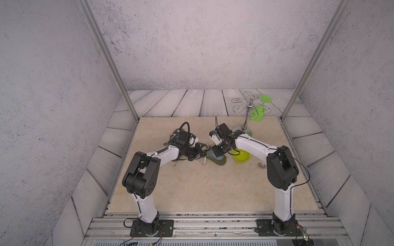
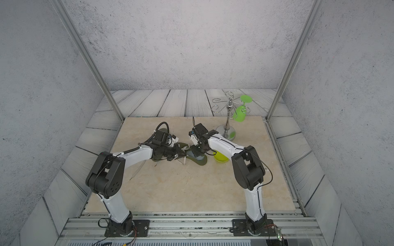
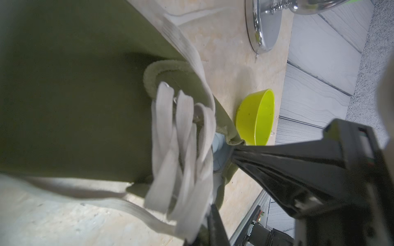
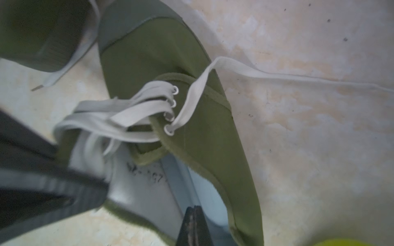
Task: Insert the insole into the shoe
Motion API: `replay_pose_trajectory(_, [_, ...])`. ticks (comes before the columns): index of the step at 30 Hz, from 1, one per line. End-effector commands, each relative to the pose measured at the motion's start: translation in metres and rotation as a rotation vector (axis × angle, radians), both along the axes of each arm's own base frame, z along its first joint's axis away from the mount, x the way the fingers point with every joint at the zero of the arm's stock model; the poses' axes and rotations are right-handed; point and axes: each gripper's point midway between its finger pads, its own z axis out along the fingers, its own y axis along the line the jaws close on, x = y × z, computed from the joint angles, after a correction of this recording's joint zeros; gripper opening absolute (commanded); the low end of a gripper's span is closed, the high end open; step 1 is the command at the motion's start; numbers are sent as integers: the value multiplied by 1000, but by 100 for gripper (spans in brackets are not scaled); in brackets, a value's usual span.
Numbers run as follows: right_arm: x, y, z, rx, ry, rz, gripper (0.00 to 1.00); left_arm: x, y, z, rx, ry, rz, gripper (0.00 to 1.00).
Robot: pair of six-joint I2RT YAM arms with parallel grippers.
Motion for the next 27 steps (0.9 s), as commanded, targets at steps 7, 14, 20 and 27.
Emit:
replay_pose_trajectory(7, [-6, -4, -37, -82, 8, 1, 5, 11, 1, 17, -22, -57, -24, 0])
replay_pose_trajectory(14, [-12, -7, 35, -10, -77, -30, 13, 15, 9, 13, 43, -66, -74, 0])
replay_pose_trajectory(20, [-15, -15, 63, 1, -120, -61, 27, 23, 22, 1, 179, -89, -194, 0])
replay_pose_trajectory(27, [-15, -22, 60, -28, -116, -77, 30, 31, 39, -14, 376, -137, -423, 1])
